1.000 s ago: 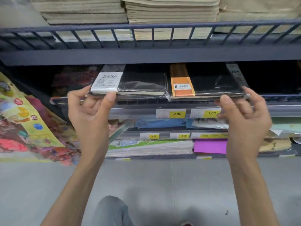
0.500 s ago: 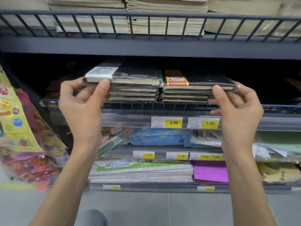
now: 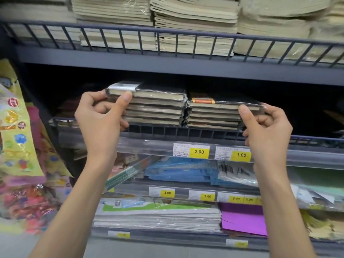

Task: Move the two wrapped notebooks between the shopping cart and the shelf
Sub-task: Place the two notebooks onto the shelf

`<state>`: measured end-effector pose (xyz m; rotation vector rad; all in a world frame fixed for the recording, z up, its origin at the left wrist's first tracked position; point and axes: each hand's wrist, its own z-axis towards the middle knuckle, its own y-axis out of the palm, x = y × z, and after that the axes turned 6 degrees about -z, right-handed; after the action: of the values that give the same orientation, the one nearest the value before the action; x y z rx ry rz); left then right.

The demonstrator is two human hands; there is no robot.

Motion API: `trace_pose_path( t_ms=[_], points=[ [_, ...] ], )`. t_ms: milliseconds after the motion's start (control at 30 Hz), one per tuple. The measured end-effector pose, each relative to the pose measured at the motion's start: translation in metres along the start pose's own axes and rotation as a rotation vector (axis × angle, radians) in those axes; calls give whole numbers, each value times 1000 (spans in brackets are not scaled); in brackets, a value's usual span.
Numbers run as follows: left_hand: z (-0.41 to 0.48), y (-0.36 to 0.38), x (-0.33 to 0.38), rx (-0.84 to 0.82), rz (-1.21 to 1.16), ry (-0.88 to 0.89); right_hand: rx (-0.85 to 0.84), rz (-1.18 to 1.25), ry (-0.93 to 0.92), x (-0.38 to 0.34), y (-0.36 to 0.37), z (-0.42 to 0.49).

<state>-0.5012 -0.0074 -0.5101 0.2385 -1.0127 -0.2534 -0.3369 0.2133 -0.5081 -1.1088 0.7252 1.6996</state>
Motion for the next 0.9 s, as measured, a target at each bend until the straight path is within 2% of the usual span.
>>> trace_pose_path(
  t_ms=[300,533,733,900],
  points=[
    [3,-2,-2,-60,69,-17,0,-73,4,5,2,5],
    [2,-8,-3,-107,37,-30,6,-106,15,2,-4,-6],
    [2,-44,-17,-197,112,-45,154,-150,-117,-1,4,-43],
    [1,-65,-27,-258,338,-26,-50,-242,-172,2,36,-67]
  ],
)
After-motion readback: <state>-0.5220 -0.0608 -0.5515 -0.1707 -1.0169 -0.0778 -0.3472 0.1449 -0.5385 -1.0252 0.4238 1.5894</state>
